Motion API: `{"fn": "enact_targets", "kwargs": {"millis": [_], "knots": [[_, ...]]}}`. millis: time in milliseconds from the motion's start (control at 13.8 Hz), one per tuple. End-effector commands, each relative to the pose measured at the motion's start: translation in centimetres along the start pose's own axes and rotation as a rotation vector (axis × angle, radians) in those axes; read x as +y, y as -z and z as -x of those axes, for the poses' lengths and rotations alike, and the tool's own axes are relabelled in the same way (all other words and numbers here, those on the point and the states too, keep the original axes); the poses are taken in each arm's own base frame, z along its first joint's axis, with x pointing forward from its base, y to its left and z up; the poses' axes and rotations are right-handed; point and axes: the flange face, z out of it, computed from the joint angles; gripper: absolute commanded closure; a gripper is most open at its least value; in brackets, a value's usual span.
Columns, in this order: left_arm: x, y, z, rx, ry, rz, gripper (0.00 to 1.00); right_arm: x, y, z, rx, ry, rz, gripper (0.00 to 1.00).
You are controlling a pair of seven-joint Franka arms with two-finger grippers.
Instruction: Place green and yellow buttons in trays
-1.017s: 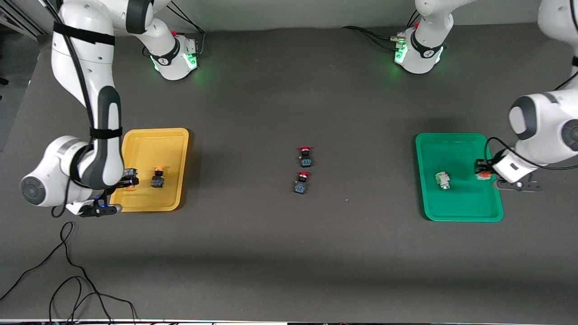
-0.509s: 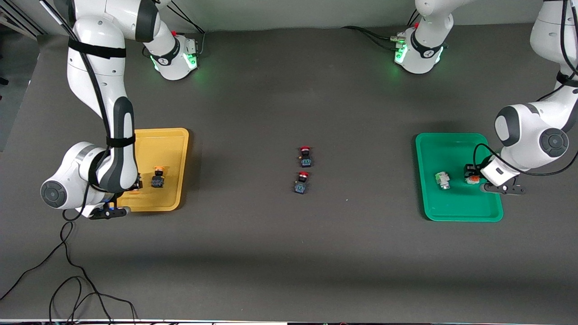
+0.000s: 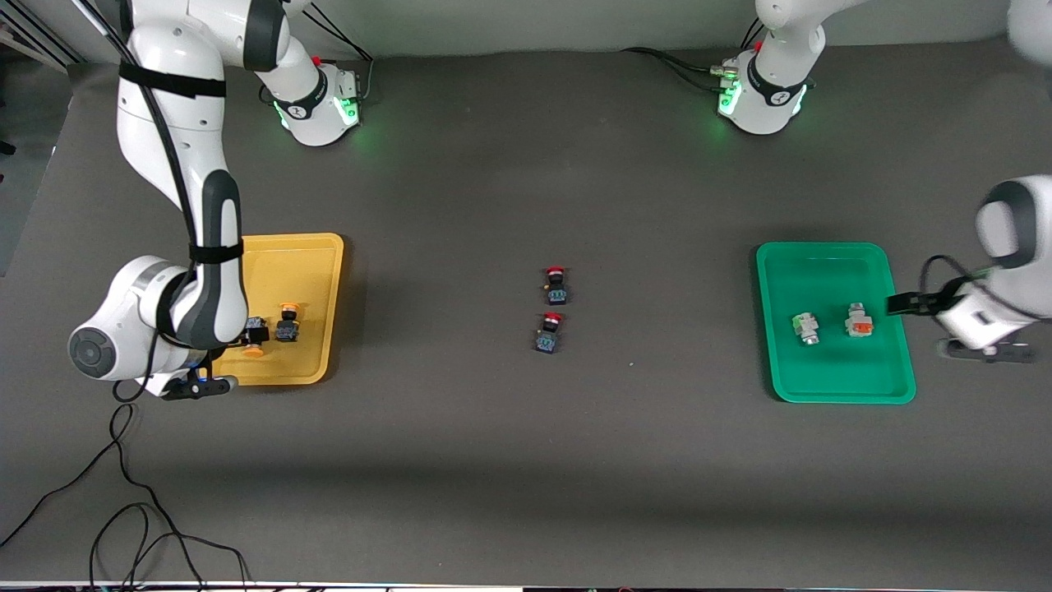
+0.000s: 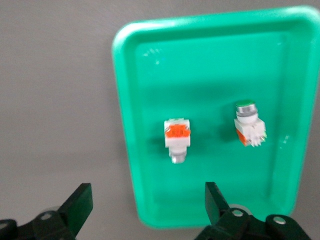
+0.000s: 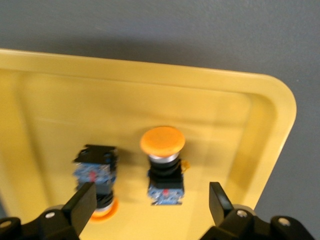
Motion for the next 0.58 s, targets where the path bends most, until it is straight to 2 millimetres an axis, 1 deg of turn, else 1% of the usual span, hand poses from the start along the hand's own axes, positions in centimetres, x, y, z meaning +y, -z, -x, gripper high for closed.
{"fn": "enact_targets", "kwargs": {"millis": [0,145,291,363,436,509], "knots": [[0.5,8.5,0.8,-0.009,-0.016,-0.009,0.00,-1.0,5.8,2.4,0.057,0.016,-0.119,0.00],[2.7,13.0,2.4,0.006,-0.026,-0.011,0.00,-1.9,9.8,3.8,0.093,-0.038,-0.175,0.00],[4.9,15.9,3.9,0.036,-0.034,0.011,0.00,-2.8,14.5,5.3,0.134,-0.076,-0.223,0.00],[6.0,17.1,4.4,0.049,-0.018,0.029,0.00,-2.9,17.5,6.4,0.138,-0.072,-0.221,0.00],[7.7,18.4,4.9,0.067,0.005,0.038,0.00,-3.0,21.1,7.4,0.141,-0.072,-0.169,0.00],[10.0,19.4,5.2,0.076,0.000,0.033,0.00,-3.6,24.5,8.3,0.133,-0.089,-0.122,0.00]]}}
